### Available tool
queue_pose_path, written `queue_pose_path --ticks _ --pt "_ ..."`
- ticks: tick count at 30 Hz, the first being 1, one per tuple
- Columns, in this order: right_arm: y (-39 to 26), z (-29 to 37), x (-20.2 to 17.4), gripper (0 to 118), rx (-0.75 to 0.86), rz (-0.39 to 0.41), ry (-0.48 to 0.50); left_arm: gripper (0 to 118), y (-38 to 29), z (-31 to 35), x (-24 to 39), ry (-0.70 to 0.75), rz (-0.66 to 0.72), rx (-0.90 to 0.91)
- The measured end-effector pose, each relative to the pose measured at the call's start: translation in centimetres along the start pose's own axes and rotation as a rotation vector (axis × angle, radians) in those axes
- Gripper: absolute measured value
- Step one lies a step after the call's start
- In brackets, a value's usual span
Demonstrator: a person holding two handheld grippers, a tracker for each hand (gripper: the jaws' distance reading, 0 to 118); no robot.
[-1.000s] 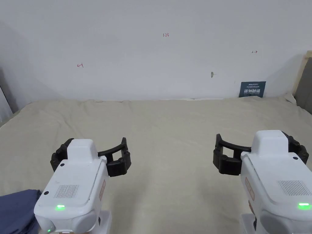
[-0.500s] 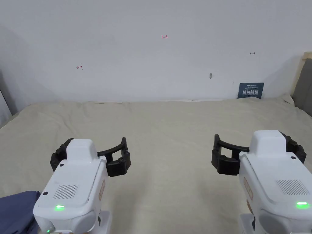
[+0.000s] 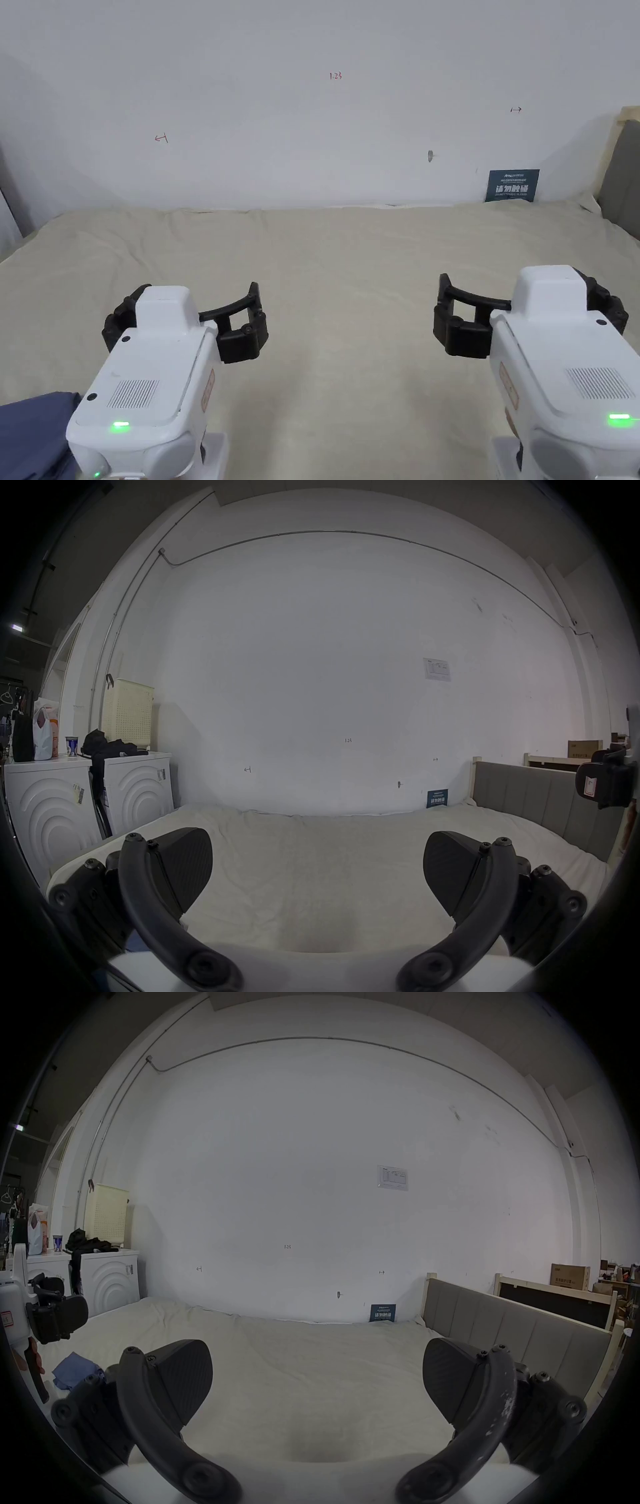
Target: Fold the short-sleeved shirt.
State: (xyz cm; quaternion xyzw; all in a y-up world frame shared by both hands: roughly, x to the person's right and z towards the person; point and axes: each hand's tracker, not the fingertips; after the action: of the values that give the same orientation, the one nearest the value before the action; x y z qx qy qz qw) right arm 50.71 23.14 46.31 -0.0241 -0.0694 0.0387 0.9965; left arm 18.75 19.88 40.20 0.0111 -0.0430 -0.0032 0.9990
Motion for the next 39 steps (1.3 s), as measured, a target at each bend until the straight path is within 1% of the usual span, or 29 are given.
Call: queue_pose_path --ticks 21,23,25,28,31,34,36,39 --pt "-0.1 -0.5 -0.3 118 -0.016 -0.004 -0.010 118 -0.1 -0.1 -0.2 -0.002 0.012 -0.007" --pt "-0.1 -0.8 -0.4 118 -0.050 -0.026 -0.027 118 0.0 -0.1 -0.3 -0.007 0.017 -0.010" --pt "0.0 -1.3 -0.6 118 -0.118 -0.052 -0.041 118 0.0 -0.1 -0.4 -0.011 0.024 -0.011" --pt "0.3 -1.8 -0.3 118 -0.238 -0.144 -0.027 118 0.2 0.0 -0.6 -0.015 0.032 -0.013" --pt "0.8 -2.2 -0.1 118 -0.367 -0.228 -0.076 118 0.2 0.0 -0.7 -0.021 0.034 -0.014" --pt "1.3 -2.5 0.1 118 -0.471 -0.309 -0.173 118 0.2 0.0 -0.8 -0.020 0.028 -0.015" --pt "1.6 -2.8 0.3 118 -0.530 -0.332 -0.187 118 0.2 -0.1 -0.9 -0.019 0.030 -0.016" --pt "1.7 -3.3 0.6 118 -0.561 -0.314 -0.160 118 0.1 -0.2 -1.0 -0.018 0.038 -0.019"
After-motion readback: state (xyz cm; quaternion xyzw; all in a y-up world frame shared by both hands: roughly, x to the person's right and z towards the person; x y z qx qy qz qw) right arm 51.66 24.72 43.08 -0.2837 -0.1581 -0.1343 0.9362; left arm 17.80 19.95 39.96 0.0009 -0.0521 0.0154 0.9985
